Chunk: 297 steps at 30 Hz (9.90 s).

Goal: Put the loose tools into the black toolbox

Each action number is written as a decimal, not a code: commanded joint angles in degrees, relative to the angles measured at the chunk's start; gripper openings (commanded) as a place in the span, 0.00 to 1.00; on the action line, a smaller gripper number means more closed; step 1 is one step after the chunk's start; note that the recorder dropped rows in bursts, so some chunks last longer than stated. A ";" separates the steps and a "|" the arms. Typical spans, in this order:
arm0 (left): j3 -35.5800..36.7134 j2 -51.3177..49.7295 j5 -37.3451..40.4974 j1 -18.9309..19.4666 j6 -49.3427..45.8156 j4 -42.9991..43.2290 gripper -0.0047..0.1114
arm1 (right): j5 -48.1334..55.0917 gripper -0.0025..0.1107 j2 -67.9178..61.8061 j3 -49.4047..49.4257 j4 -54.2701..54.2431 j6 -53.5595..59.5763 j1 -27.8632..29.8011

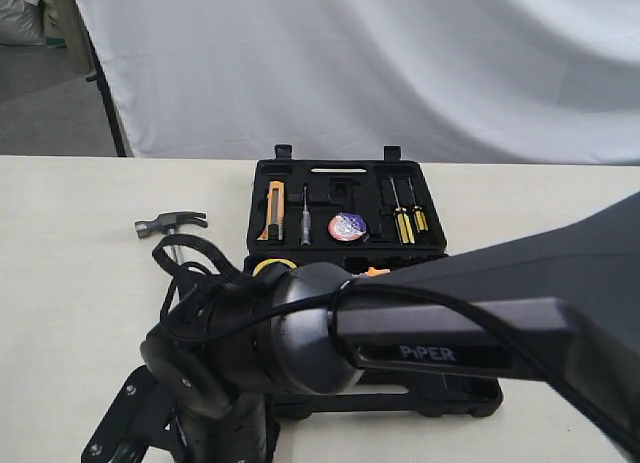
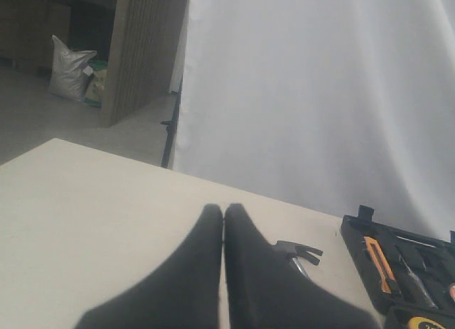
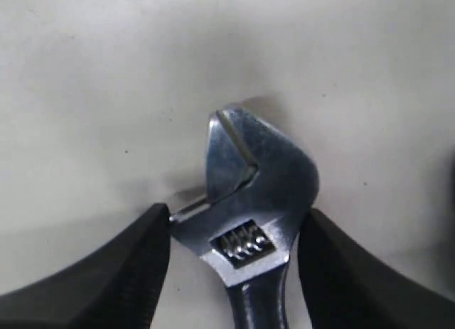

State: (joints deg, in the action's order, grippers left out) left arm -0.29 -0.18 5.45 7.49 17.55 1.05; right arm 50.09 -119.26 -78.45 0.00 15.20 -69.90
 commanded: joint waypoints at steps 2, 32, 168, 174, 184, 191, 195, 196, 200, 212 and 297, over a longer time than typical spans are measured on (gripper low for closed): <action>-0.15 0.18 -0.41 1.45 0.27 0.25 0.05 | 1.27 0.02 4.65 -0.06 0.00 0.74 -0.26; -0.15 0.18 -0.41 1.45 0.27 0.25 0.05 | -3.79 0.02 15.01 5.85 1.39 -5.06 23.73; -0.15 0.18 -0.41 1.45 0.27 0.25 0.05 | -24.11 0.02 4.89 5.85 19.46 4.61 24.99; -0.15 0.18 -0.41 1.45 0.27 0.25 0.05 | -24.31 0.02 6.48 5.85 17.96 1.89 24.99; -0.15 0.18 -0.41 1.45 0.27 0.25 0.05 | -25.77 0.02 4.66 5.85 18.71 2.11 25.25; -0.15 0.18 -0.41 1.45 0.27 0.25 0.05 | -27.30 0.02 1.57 5.85 20.20 2.11 25.25; -0.15 0.18 -0.41 1.45 0.27 0.25 0.05 | -27.40 0.02 2.34 5.85 20.20 2.11 24.16; -0.15 0.18 -0.41 1.45 0.27 0.25 0.05 | -27.14 0.02 2.69 5.85 20.07 2.11 23.43; -0.15 0.18 -0.41 1.45 0.27 0.25 0.05 | -24.06 0.02 5.27 5.85 21.33 2.11 22.78; -0.15 0.18 -0.41 1.45 0.27 0.25 0.05 | -22.83 0.02 7.60 5.85 21.84 -2.38 26.36; -0.15 0.18 -0.41 1.45 0.27 0.25 0.05 | -19.67 0.02 7.25 5.75 20.91 -8.49 29.75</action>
State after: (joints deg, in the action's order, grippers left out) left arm -0.29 -0.18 5.45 7.49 17.55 1.05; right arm 30.20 -114.08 -72.75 20.80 8.28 -40.13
